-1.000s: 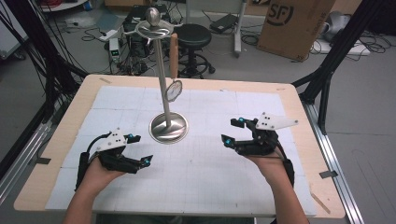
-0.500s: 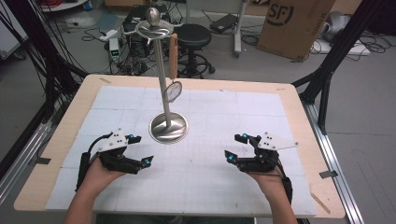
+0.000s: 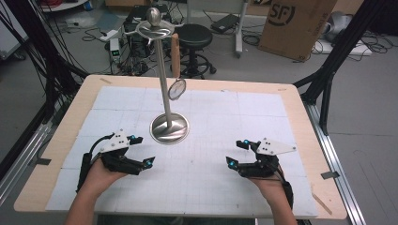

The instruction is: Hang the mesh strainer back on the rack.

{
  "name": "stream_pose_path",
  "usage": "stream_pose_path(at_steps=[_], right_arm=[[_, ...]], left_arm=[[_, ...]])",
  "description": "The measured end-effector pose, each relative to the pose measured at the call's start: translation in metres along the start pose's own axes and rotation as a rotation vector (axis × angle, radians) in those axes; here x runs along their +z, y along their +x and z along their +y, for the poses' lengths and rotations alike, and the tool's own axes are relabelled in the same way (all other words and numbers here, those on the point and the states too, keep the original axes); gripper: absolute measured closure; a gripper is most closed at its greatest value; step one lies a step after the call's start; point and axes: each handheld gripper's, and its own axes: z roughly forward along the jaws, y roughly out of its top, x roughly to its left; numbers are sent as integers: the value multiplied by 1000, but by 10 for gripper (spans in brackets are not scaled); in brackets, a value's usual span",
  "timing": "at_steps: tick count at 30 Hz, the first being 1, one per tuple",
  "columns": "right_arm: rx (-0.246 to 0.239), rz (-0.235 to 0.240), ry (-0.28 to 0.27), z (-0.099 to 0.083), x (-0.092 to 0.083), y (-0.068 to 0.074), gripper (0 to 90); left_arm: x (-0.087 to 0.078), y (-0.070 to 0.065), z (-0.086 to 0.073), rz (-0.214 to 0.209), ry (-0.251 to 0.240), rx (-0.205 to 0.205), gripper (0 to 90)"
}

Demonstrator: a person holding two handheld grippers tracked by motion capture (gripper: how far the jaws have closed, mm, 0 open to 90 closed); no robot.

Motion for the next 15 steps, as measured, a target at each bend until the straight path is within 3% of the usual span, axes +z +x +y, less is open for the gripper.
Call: stream_pose_path(at_steps=[7,15], right_arm=[[-19,3,12,-3,2,1,227],[3,12,27,-5,3,1,204]], left_arm=[[-1,1,0,3,-5,-4,140],[-1,2,0,3,-12,-5,140]])
